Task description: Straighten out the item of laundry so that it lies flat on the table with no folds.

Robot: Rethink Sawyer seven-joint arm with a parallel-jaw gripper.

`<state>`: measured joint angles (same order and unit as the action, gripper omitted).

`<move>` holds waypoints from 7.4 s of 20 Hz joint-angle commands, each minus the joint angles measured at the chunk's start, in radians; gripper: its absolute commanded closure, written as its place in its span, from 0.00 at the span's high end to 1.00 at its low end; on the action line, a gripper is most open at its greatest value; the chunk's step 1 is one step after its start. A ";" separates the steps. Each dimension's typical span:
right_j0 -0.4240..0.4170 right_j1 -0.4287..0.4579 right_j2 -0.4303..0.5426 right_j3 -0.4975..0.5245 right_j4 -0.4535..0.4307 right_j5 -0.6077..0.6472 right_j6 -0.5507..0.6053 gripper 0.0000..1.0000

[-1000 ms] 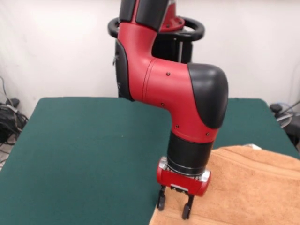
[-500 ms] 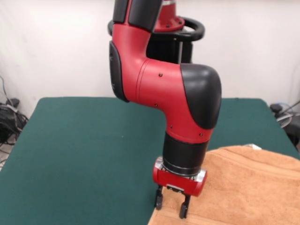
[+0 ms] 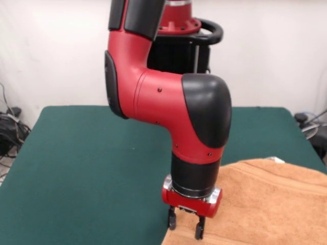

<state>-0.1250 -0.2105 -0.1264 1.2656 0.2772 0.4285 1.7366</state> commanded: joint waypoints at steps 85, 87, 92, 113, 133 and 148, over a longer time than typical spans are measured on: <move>-0.073 0.180 -0.096 0.301 -0.419 -0.093 0.034 0.00; -0.069 0.172 -0.105 0.308 -0.427 -0.077 0.028 0.00; -0.069 0.145 -0.124 0.336 -0.457 -0.070 0.017 0.00; -0.172 0.112 -0.093 0.310 -0.643 -0.107 -0.058 0.00; -0.255 0.036 -0.039 0.352 -0.705 -0.062 -0.065 0.00; -0.198 -0.081 0.021 0.409 -0.646 -0.082 0.039 1.00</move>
<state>-0.3759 -0.3068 -0.2776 1.5094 -0.3656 0.2138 1.7364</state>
